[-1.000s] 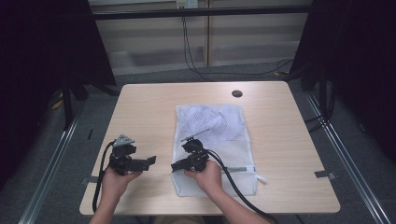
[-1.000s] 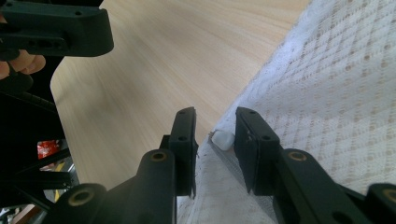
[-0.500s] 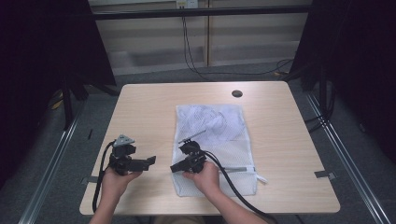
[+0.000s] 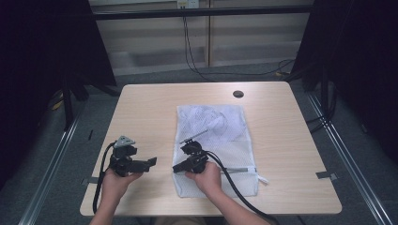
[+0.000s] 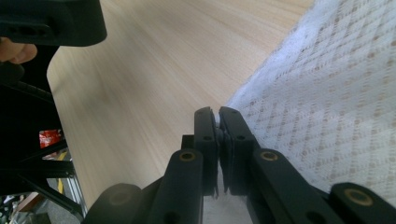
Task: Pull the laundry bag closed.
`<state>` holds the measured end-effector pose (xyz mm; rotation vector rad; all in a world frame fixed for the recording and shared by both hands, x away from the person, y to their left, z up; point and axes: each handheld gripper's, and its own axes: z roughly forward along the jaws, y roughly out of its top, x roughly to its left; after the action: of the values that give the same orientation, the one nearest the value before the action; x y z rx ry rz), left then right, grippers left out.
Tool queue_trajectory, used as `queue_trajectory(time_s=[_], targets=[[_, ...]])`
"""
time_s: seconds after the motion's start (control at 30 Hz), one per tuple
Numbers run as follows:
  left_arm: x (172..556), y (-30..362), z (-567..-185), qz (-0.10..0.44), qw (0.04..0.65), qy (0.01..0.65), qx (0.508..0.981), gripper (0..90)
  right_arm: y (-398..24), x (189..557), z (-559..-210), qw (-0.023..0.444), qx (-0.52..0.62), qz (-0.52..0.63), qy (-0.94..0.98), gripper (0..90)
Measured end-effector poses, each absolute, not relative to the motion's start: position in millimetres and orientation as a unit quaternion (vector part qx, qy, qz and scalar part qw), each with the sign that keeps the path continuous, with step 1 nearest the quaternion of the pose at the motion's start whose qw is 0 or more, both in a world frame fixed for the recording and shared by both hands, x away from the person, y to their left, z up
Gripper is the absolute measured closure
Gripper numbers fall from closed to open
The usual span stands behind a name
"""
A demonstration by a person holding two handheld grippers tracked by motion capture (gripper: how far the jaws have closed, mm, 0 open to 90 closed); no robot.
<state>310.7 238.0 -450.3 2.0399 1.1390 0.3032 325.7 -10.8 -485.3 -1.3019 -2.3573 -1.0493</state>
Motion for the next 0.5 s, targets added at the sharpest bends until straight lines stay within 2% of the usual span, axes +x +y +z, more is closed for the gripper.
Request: queue_trajectory(time_s=[0.5], targets=[[309.0, 232.8, -450.3, 0.092, 0.390, 0.435, 0.806, 8.9, -24.9, 324.4, -470.1, 0.136, -0.450, -0.386, -0.794, 86.4]])
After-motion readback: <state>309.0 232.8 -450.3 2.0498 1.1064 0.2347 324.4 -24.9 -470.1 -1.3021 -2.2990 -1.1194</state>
